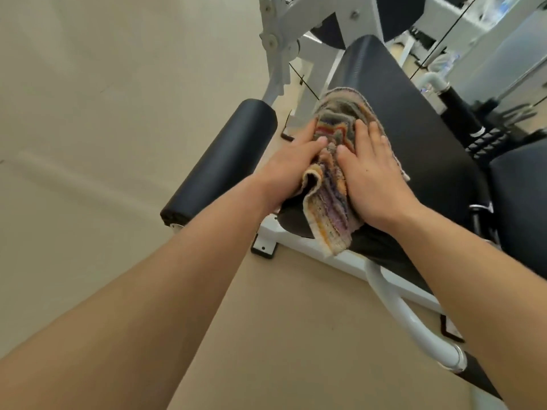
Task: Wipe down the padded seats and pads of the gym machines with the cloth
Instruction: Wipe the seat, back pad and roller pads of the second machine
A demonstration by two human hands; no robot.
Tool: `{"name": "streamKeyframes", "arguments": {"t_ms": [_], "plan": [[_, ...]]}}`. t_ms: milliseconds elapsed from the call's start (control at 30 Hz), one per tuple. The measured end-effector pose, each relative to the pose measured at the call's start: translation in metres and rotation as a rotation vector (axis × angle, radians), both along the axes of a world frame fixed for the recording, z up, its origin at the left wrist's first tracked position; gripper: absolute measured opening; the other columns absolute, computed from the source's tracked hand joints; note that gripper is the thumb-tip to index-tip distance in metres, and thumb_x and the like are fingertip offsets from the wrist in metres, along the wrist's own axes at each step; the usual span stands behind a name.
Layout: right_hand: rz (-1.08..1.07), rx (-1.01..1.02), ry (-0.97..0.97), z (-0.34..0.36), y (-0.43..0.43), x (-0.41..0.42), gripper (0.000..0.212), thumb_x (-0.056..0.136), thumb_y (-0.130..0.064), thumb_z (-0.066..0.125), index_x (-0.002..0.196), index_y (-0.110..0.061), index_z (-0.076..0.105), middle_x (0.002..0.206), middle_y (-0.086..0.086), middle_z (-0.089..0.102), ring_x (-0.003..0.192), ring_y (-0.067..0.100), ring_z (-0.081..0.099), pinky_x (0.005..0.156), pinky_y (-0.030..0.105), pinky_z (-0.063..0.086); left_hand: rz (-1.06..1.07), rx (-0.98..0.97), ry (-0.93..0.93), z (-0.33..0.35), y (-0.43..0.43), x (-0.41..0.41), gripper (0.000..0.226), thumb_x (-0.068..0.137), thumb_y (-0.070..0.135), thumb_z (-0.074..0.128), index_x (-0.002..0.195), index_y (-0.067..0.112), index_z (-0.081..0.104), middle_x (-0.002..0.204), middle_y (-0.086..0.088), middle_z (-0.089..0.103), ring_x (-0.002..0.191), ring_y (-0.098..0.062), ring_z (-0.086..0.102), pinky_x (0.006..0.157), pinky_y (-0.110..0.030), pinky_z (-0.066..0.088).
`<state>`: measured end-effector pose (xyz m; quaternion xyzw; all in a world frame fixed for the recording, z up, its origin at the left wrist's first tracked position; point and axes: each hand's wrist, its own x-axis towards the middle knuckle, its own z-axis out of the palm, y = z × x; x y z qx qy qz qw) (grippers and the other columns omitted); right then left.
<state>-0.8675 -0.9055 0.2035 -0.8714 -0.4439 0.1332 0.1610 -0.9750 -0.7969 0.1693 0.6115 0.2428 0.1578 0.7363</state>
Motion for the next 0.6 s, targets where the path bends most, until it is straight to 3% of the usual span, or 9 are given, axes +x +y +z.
{"name": "streamKeyframes", "arguments": {"t_ms": [167, 233, 333, 433, 500, 600], "plan": [[-0.022, -0.052, -0.101, -0.004, 0.065, 0.06, 0.075, 0.096, -0.057, 0.021, 0.161, -0.02, 0.015, 0.171, 0.006, 0.002, 0.157, 0.025, -0.002, 0.126, 0.05, 0.004, 0.039, 0.049, -0.015, 0.002, 0.028, 0.035, 0.042, 0.104, 0.034, 0.047, 0.145, 0.03, 0.049, 0.131, -0.005, 0.061, 0.119, -0.018, 0.059, 0.102, -0.029, 0.045], [-0.034, -0.035, -0.106, 0.0, 0.092, 0.084, 0.068, 0.1, -0.046, 0.029, 0.159, -0.012, 0.023, 0.168, 0.013, 0.011, 0.155, 0.032, 0.006, 0.125, 0.05, 0.008, 0.002, 0.071, -0.042, -0.003, 0.039, 0.046, 0.04, 0.104, 0.033, 0.046, 0.142, 0.023, 0.053, 0.127, -0.005, 0.063, 0.117, -0.019, 0.058, 0.103, -0.028, 0.043], [-0.079, -0.059, -0.038, 0.011, 0.105, 0.086, 0.068, 0.101, -0.043, 0.034, 0.159, -0.011, 0.018, 0.168, 0.015, 0.01, 0.155, 0.032, 0.006, 0.124, 0.043, 0.005, 0.021, 0.093, -0.052, -0.004, 0.049, 0.058, 0.038, 0.105, 0.029, 0.046, 0.14, 0.018, 0.054, 0.122, -0.002, 0.061, 0.113, -0.016, 0.056, 0.098, -0.023, 0.041], [-0.01, -0.046, 0.003, 0.013, 0.081, 0.06, 0.08, 0.093, -0.051, 0.029, 0.16, -0.011, 0.011, 0.169, 0.012, 0.007, 0.156, 0.028, 0.003, 0.127, 0.045, 0.004, 0.067, 0.051, -0.084, -0.006, 0.05, 0.06, 0.039, 0.103, 0.03, 0.048, 0.142, 0.029, 0.052, 0.123, 0.005, 0.062, 0.112, -0.01, 0.057, 0.093, -0.023, 0.044], [-0.032, 0.024, 0.071, 0.01, 0.071, 0.052, 0.091, 0.084, -0.056, 0.03, 0.162, -0.016, 0.008, 0.169, 0.01, 0.007, 0.156, 0.025, 0.006, 0.127, 0.047, 0.008, 0.051, 0.01, -0.144, -0.015, 0.047, 0.055, 0.044, 0.102, 0.031, 0.049, 0.145, 0.036, 0.047, 0.134, 0.005, 0.059, 0.121, -0.011, 0.054, 0.1, -0.025, 0.041], [-0.106, 0.041, 0.062, 0.009, 0.086, 0.065, 0.093, 0.079, -0.055, 0.033, 0.162, -0.02, 0.009, 0.169, 0.008, 0.009, 0.156, 0.024, 0.009, 0.127, 0.047, 0.009, 0.045, -0.017, -0.164, -0.019, 0.055, 0.067, 0.052, 0.103, 0.029, 0.049, 0.153, 0.029, 0.038, 0.152, 0.004, 0.045, 0.139, -0.014, 0.042, 0.119, -0.033, 0.029]]}}
